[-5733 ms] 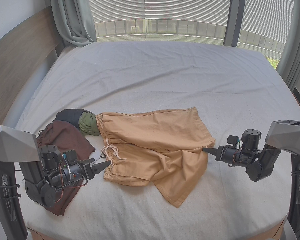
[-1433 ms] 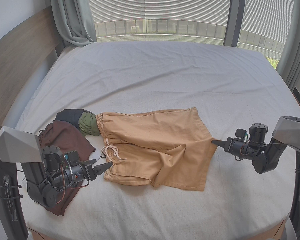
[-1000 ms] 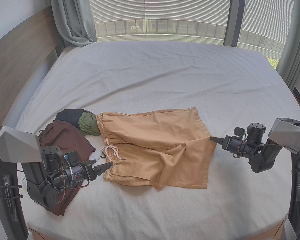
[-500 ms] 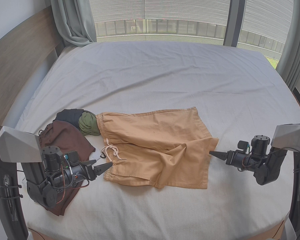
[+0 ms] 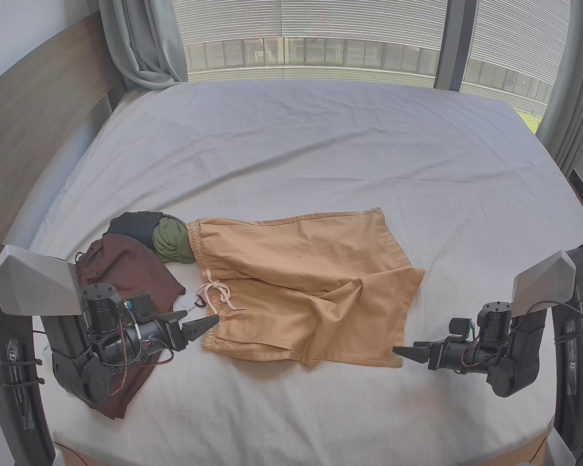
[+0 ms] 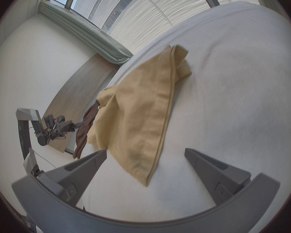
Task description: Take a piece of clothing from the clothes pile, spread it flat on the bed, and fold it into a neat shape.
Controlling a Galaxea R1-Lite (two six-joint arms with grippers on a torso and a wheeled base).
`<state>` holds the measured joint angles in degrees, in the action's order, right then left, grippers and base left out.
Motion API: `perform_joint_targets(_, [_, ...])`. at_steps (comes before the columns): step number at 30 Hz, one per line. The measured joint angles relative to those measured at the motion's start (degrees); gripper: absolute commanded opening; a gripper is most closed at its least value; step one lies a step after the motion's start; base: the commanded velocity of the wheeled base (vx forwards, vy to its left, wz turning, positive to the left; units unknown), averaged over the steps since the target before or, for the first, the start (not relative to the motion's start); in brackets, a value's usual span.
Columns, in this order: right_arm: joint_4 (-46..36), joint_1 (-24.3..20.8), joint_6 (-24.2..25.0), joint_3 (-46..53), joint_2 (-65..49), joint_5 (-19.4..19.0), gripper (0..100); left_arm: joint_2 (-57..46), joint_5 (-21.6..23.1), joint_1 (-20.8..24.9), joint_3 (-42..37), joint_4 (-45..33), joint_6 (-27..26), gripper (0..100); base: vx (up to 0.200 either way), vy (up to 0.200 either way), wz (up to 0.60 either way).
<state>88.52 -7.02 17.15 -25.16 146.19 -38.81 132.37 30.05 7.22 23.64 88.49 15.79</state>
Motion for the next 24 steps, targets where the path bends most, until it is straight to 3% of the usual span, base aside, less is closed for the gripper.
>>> perform_joint_targets(21, [-0.2,-5.0,2.5,-1.5,1.7,0.1,100,0.0,0.0,0.0,0.1,0.0,0.0,100,0.0,0.0,0.0])
perform_joint_targets(22, [-0.2,-4.9,2.5,-1.5,1.7,0.1,0,0.0,0.0,0.0,0.1,0.0,0.0,100,0.0,0.0,0.0])
perform_joint_targets(24, [-0.2,-4.9,2.6,-1.5,1.8,0.3,0,0.0,0.0,0.0,0.1,0.0,0.0,100,0.0,0.0,0.0])
